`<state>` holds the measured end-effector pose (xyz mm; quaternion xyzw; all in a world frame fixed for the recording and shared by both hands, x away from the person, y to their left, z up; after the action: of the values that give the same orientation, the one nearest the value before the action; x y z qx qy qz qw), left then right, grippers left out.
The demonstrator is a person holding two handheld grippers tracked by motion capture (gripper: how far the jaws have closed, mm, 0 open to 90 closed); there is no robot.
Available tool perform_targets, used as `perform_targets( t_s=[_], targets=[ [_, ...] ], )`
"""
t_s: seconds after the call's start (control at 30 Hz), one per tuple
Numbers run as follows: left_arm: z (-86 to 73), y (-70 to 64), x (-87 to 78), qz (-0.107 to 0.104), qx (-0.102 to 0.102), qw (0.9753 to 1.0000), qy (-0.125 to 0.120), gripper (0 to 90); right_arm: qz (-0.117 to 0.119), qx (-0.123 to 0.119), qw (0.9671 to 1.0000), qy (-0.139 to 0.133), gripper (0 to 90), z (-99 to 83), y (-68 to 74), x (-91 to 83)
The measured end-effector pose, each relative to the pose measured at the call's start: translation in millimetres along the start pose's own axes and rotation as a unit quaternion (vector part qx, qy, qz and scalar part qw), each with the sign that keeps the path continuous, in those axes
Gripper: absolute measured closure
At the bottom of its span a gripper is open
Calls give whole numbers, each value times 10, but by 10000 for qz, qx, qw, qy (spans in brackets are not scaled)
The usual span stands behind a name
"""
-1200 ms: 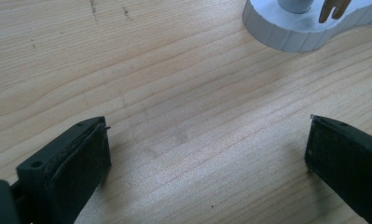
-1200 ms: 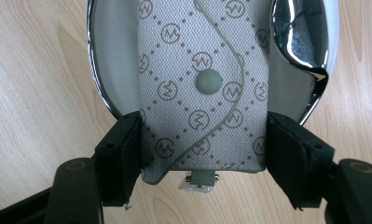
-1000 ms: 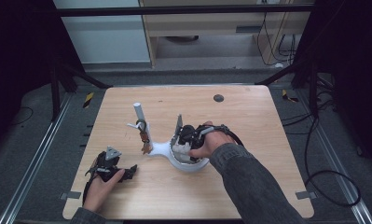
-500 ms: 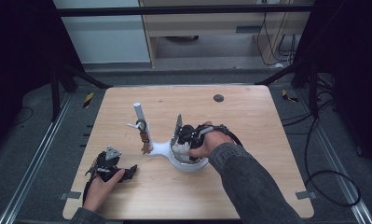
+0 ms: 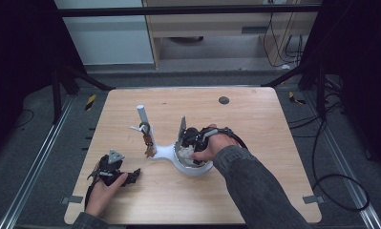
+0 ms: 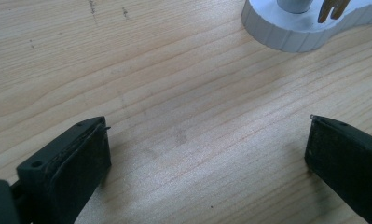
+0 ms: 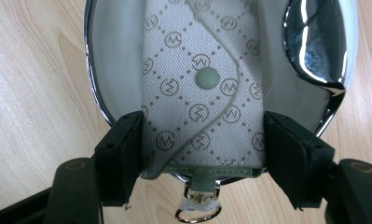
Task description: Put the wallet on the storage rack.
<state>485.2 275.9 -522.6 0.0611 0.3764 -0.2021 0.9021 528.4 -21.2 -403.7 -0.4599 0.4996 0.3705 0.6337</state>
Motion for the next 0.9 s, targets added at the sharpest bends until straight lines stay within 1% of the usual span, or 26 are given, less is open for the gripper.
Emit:
perform_targets(
  t_s=[0.1,0.13,0.17,0.2,0.3,0.4,0.43,0.57,0.83,0.87,0.9],
  targets=[
    [0,0,0,0,-1,10000,-2,0,-3,29,10000,-48,306,6,2,17],
    [0,0,0,-1,1,10000,-1,0,-10,117,9999,-103,258,13,3,12],
    [0,0,0,-1,1,10000,-1,0,-10,117,9999,-103,258,13,3,12],
    [0,0,0,-2,1,10000,-1,0,-38,125,9998,-122,243,13,-7,-2],
    [0,-1,1,-2,-1,10000,-2,0,53,237,9993,-296,236,13,-10,-79],
    [0,-1,-1,1,2,10000,5,0,60,264,9992,-292,233,13,1,-92],
    [0,-1,-1,1,3,10000,5,0,56,223,9993,-298,235,9,5,-89],
    [0,-1,0,0,1,10000,4,0,49,205,9993,-303,233,5,1,-97],
    [0,-1,-1,0,2,10000,5,0,46,274,9991,-336,216,-23,0,-125],
    [0,-1,0,-3,0,10000,0,0,30,248,9991,-343,213,-29,-5,-128],
    [0,-1,-1,0,0,10000,6,0,45,293,9990,-335,208,-31,1,-134]
  ],
)
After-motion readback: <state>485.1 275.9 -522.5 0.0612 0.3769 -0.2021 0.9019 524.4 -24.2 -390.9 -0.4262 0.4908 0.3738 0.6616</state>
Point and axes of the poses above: each handheld gripper's, and its own axes: x roughly forward along the jaws, z roughly out of its top, y roughly to its left, the point moved 2 cm from there along x, roughly forward along the jaws, and after that the axes turned 5 degrees about -x, right-handed, at the moved point
